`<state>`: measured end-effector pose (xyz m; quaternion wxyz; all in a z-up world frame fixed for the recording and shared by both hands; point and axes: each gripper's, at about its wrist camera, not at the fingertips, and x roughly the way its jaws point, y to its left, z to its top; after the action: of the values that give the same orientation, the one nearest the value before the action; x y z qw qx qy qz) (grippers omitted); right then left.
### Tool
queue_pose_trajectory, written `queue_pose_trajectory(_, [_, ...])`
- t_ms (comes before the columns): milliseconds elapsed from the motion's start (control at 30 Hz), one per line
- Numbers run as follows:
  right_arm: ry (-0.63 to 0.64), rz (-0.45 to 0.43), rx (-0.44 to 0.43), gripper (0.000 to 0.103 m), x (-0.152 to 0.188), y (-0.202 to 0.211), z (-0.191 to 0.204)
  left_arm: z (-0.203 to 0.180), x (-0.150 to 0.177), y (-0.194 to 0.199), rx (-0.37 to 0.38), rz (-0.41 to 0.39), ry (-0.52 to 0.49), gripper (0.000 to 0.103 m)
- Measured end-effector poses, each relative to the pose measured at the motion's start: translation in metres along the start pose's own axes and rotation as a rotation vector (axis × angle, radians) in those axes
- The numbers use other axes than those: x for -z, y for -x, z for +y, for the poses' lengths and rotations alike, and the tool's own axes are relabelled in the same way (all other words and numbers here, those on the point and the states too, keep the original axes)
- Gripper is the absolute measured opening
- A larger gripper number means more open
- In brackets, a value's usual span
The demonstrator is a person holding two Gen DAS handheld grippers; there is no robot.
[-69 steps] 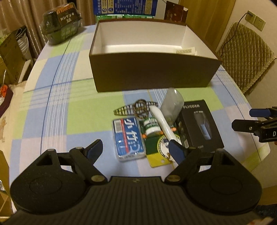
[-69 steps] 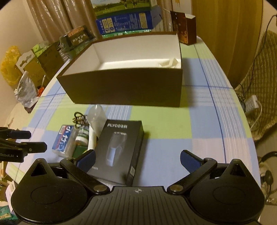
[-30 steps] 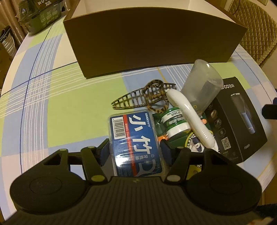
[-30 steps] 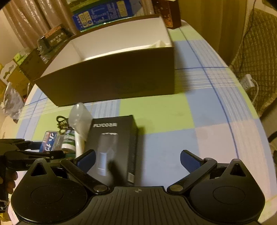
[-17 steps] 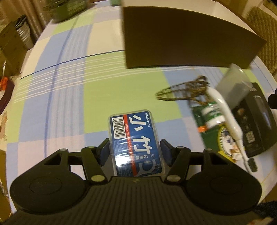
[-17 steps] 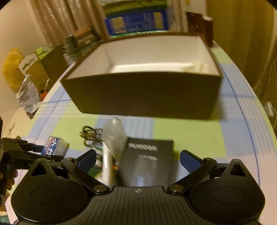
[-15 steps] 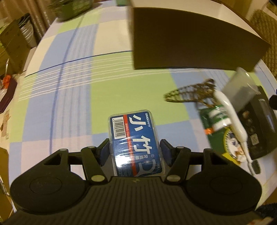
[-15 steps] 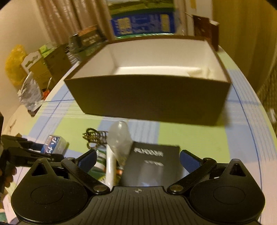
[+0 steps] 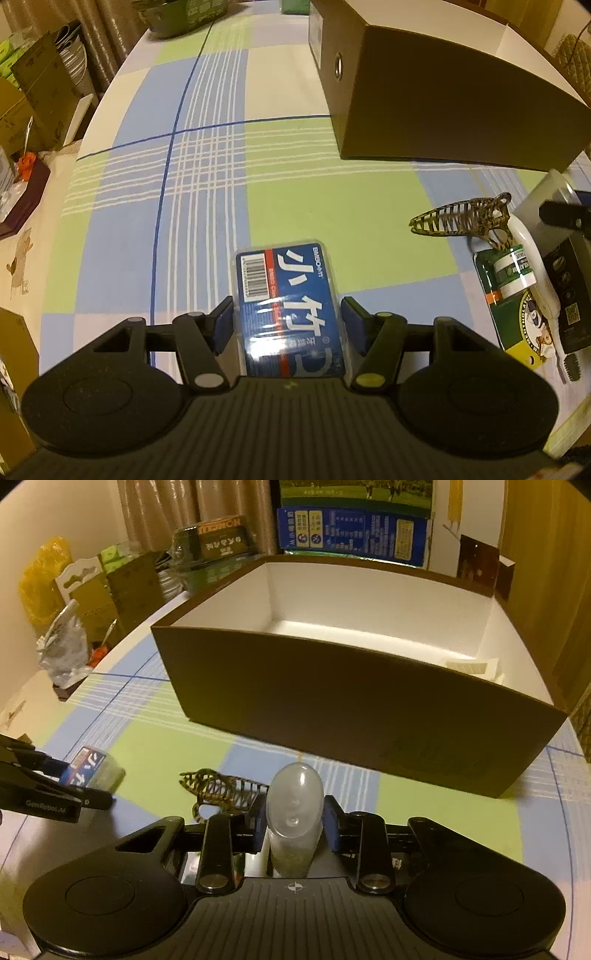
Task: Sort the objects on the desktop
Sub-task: 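Grasp the blue toothbrush pack with the left tool while the right grasps the clear cup, then carry the blue pack and clear cup into the box and open both tools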
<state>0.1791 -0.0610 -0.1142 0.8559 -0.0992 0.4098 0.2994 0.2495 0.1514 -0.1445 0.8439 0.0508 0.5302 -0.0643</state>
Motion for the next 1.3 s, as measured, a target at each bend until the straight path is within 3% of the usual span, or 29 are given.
queue_pose_trajectory(200, [-0.048, -0.044, 0.024, 0.028, -0.003, 0.015, -0.004, 0.009, 0.004, -0.004, 0.018, -0.017, -0.035, 0.059])
queue_pose_trajectory(300, [-0.066, -0.071, 0.037, 0.028, -0.005, 0.025, -0.006, 0.010, 0.004, -0.005, 0.025, -0.030, -0.047, 0.054])
queue_pose_trajectory(567, [-0.094, -0.111, 0.050, 0.028, -0.010, 0.045, -0.011, 0.010, 0.004, -0.002, 0.029, -0.025, -0.047, 0.053])
queue_pose_trajectory(800, [-0.110, -0.147, 0.046, 0.028, -0.019, 0.062, -0.025, 0.008, 0.002, 0.021, 0.039, -0.074, -0.022, 0.053])
queue_pose_trajectory(1300, [-0.080, -0.227, 0.040, 0.028, -0.062, 0.087, -0.064, -0.031, -0.065, 0.082, 0.108, -0.263, -0.056, 0.053])
